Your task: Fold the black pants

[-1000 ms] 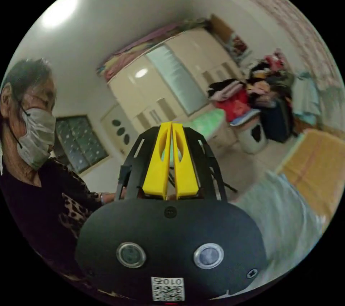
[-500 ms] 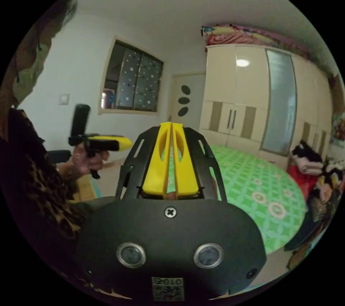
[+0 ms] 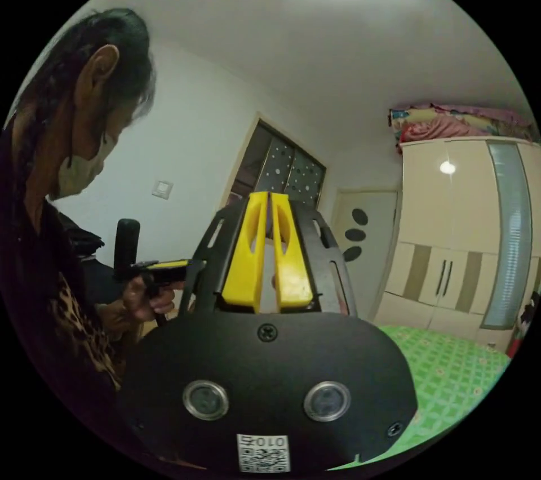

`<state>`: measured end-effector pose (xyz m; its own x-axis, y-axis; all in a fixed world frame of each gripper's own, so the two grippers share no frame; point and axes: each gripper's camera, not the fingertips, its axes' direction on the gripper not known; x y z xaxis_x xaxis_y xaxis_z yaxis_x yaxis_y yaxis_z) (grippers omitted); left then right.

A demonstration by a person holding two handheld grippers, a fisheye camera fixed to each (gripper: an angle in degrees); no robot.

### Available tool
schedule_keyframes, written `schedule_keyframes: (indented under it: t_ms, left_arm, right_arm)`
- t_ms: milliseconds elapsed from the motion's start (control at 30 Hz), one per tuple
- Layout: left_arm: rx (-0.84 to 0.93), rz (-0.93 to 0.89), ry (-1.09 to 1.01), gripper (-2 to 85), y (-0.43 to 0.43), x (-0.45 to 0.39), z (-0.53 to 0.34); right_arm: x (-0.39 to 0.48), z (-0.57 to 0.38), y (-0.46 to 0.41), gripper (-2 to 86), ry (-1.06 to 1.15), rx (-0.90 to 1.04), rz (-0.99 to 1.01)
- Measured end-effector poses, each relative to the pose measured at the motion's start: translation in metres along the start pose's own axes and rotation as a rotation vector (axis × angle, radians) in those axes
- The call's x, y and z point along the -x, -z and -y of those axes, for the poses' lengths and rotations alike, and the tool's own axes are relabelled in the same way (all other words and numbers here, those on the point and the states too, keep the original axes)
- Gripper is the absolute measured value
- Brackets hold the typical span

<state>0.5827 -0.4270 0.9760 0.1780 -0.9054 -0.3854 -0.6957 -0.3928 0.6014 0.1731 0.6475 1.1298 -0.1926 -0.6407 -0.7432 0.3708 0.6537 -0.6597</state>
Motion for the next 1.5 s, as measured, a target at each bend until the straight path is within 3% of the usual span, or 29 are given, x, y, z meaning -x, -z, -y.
schedule_keyframes:
  t_ms: [67, 133, 200, 367, 500, 600, 800, 933, 1000, 1067, 1133, 1267, 1333, 1400, 1500]
  left_arm:
    - [-0.006, -0.007, 0.102, 1.6, 0.002, -0.006, 0.009]
    - [-0.022, -0.162, 0.118, 1.7, -0.004, -0.019, 0.014]
    - [0.050, -0.209, 0.139, 1.3, -0.022, -0.036, 0.022]
    - [0.079, 0.020, 0.124, 0.9, -0.064, -0.096, 0.061]
    - [0.010, -0.030, 0.022, 2.1, -0.102, -0.145, 0.096]
    - [0.088, 0.030, 0.022, 1.2, -0.132, -0.174, 0.120]
    - [0.155, 0.073, -0.115, 0.0, -0.156, -0.213, 0.172]
    - [0.303, 0.190, -0.095, 0.5, -0.139, -0.206, 0.208]
    - [0.270, 0.251, 0.097, 1.2, -0.094, -0.175, 0.218]
    - [0.159, 0.415, 0.419, 3.5, 0.005, -0.139, 0.222]
    - [0.013, 0.616, 0.607, 5.8, 0.094, -0.144, 0.219]
    - [-0.316, 1.210, 0.856, 8.7, 0.251, -0.257, 0.214]
    - [-0.458, 1.350, 0.875, 9.6, 0.280, -0.310, 0.214]
    - [-0.547, 1.420, 0.898, 10.8, 0.292, -0.342, 0.215]
    - [-0.633, 1.285, 1.016, 13.4, 0.302, -0.343, 0.208]
  right_arm:
    - [0.004, -0.007, -0.031, 11.7, -0.031, 0.096, 0.033]
    - [0.009, -0.029, -0.065, 8.0, -0.047, 0.218, 0.041]
    - [0.009, -0.048, -0.077, 3.4, -0.087, 0.220, 0.029]
    - [-0.003, -0.080, -0.085, 1.3, -0.111, 0.160, 0.180]
    - [0.001, -0.111, -0.106, 1.2, -0.123, 0.236, 0.381]
    - [-0.001, -0.130, -0.111, 1.4, -0.123, 0.271, 0.335]
    - [-0.023, -0.168, -0.135, 2.5, -0.283, 0.228, 0.630]
    - [-0.004, -0.191, -0.164, 3.3, -0.279, 0.318, 0.507]
    - [-0.003, -0.202, -0.177, 4.6, -0.264, 0.365, 0.481]
    - [-0.005, -0.215, -0.192, 8.9, -0.282, 0.413, 0.549]
    - [-0.002, -0.230, -0.211, 14.0, -0.317, 0.444, 0.706]
    - [0.013, -0.248, -0.233, 14.8, -0.352, 0.463, 0.812]
    - [0.021, -0.258, -0.245, 14.4, -0.370, 0.465, 0.852]
    - [0.027, -0.267, -0.254, 14.3, -0.377, 0.486, 0.905]
    - [0.033, -0.282, -0.267, 14.2, -0.407, 0.530, 0.931]
